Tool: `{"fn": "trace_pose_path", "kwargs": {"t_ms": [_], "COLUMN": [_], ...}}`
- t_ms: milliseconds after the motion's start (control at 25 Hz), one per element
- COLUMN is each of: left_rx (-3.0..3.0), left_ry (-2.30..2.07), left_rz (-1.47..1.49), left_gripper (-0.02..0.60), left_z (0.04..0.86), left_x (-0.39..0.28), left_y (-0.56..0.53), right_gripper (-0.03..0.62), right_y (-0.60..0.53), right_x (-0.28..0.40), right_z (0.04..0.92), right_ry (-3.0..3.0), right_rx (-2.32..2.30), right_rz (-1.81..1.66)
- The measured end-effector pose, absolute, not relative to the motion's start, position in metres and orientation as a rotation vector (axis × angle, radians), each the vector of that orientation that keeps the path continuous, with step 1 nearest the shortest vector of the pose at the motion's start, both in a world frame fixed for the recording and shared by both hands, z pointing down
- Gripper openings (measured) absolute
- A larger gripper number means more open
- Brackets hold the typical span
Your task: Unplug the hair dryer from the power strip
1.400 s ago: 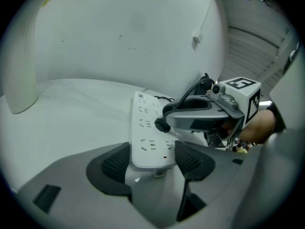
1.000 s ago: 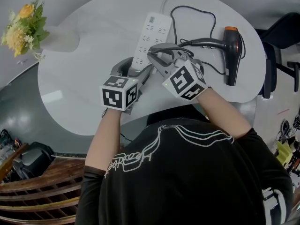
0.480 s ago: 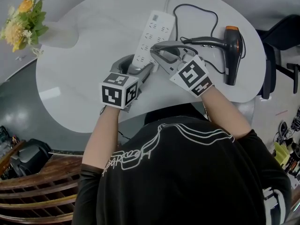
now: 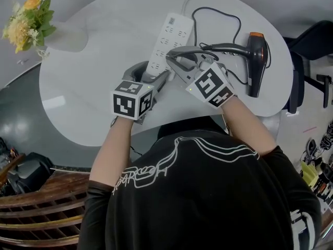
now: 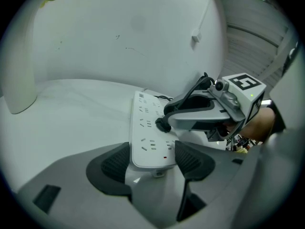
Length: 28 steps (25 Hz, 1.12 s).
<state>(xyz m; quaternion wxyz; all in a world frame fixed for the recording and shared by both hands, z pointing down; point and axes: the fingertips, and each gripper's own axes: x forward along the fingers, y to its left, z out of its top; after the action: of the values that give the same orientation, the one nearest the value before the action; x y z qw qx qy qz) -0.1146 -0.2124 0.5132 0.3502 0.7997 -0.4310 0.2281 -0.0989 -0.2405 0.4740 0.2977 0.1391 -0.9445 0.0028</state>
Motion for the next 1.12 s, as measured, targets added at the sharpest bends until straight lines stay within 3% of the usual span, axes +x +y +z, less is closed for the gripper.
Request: {"fn": "trace_pose_path", "kwargs": {"t_ms": [1120], "left_rx": [2.068], "left_ry": [-1.077], "left_rz": [0.604], "left_gripper": [0.301], "left_z": [0.515], "left_x": [-0.108], "left_y": [-0.211], "right_gripper": [0.046], "right_y": [-0.242], "right_x": [-0.093], "right_z": [0.473], "right_ry": [-2.506], "right_rx": [0.418], "right_rz": [0.140]}}
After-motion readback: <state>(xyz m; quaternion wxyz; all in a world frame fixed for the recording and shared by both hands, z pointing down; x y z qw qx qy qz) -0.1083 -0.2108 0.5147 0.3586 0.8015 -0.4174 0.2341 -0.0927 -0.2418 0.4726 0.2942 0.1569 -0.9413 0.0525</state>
